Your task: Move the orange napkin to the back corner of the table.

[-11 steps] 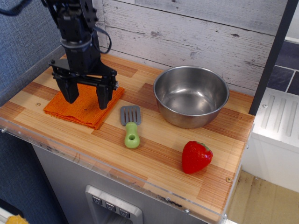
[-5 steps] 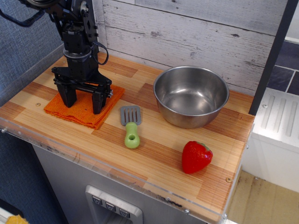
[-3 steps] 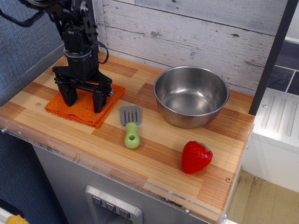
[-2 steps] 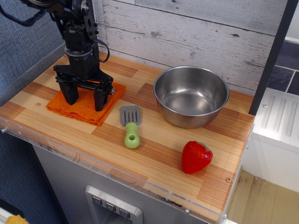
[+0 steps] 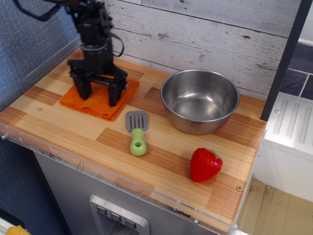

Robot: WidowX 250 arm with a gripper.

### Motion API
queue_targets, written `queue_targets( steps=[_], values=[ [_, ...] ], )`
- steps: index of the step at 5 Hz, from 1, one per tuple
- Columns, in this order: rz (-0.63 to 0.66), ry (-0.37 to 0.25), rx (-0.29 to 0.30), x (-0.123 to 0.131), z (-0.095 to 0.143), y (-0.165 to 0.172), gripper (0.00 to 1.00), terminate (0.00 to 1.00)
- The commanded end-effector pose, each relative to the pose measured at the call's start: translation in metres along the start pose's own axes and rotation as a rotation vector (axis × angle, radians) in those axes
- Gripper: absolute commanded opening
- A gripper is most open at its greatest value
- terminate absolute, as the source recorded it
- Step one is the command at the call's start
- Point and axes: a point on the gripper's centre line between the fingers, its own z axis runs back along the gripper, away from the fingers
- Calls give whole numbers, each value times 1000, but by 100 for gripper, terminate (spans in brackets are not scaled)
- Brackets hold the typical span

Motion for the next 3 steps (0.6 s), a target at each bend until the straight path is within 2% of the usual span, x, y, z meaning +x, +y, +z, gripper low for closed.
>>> queue_targets(
  steps=[1, 3],
  values=[
    [-47, 16, -26, 24, -12, -37, 100, 0],
    [-75, 7, -30, 35, -8, -47, 100, 0]
  ],
)
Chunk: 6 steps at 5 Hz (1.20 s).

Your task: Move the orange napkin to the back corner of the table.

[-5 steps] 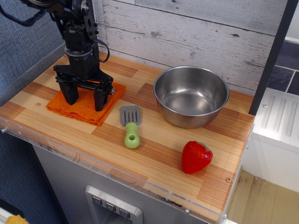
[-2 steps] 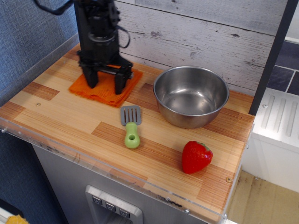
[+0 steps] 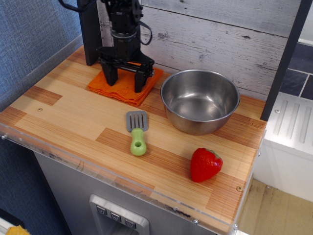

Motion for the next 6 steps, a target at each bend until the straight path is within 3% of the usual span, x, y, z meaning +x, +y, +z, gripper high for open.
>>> queue_targets(
  steps=[1, 3, 6],
  values=[
    [-24, 12, -18, -3, -2, -15, 100, 0],
    [4, 36, 11, -7, 8, -14, 100, 0],
    [70, -27, -19, -9, 57, -8, 100, 0]
  ],
)
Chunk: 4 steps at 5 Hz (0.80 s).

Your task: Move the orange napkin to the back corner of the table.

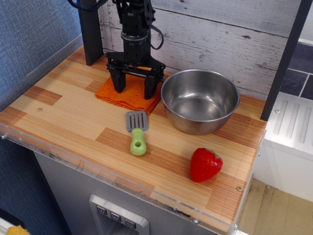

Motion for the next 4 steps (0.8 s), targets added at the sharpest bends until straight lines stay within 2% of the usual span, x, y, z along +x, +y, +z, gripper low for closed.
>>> queue_targets(
  steps=[1, 4],
  values=[
    [40, -107, -19, -2, 55, 8, 100, 0],
    [62, -158, -59, -20, 98, 18, 100, 0]
  ],
)
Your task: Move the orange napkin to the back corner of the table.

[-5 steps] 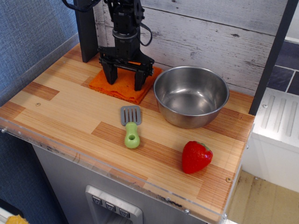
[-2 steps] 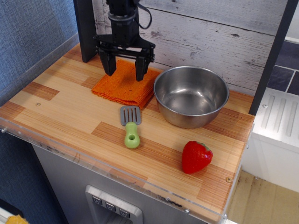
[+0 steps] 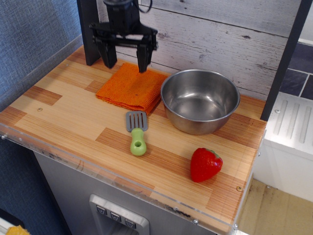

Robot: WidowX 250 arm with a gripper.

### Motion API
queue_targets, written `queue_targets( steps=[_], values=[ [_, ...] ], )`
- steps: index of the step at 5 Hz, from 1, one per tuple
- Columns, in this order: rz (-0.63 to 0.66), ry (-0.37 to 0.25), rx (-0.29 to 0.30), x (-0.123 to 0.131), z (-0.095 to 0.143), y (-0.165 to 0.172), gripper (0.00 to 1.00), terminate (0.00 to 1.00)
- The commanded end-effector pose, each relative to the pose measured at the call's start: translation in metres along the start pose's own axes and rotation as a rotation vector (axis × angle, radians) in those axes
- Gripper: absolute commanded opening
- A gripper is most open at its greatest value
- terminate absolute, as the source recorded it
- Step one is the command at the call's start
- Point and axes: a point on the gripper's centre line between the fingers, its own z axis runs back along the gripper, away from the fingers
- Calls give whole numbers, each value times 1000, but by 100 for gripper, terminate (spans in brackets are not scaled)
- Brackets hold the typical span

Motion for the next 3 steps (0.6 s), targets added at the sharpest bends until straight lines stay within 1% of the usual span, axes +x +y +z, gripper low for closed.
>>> queue_targets(
  steps=[1, 2, 3],
  values=[
    [12, -76, 1, -4, 35, 7, 100, 0],
    [12, -76, 1, -4, 35, 7, 100, 0],
    [12, -76, 1, -4, 35, 7, 100, 100]
  ],
)
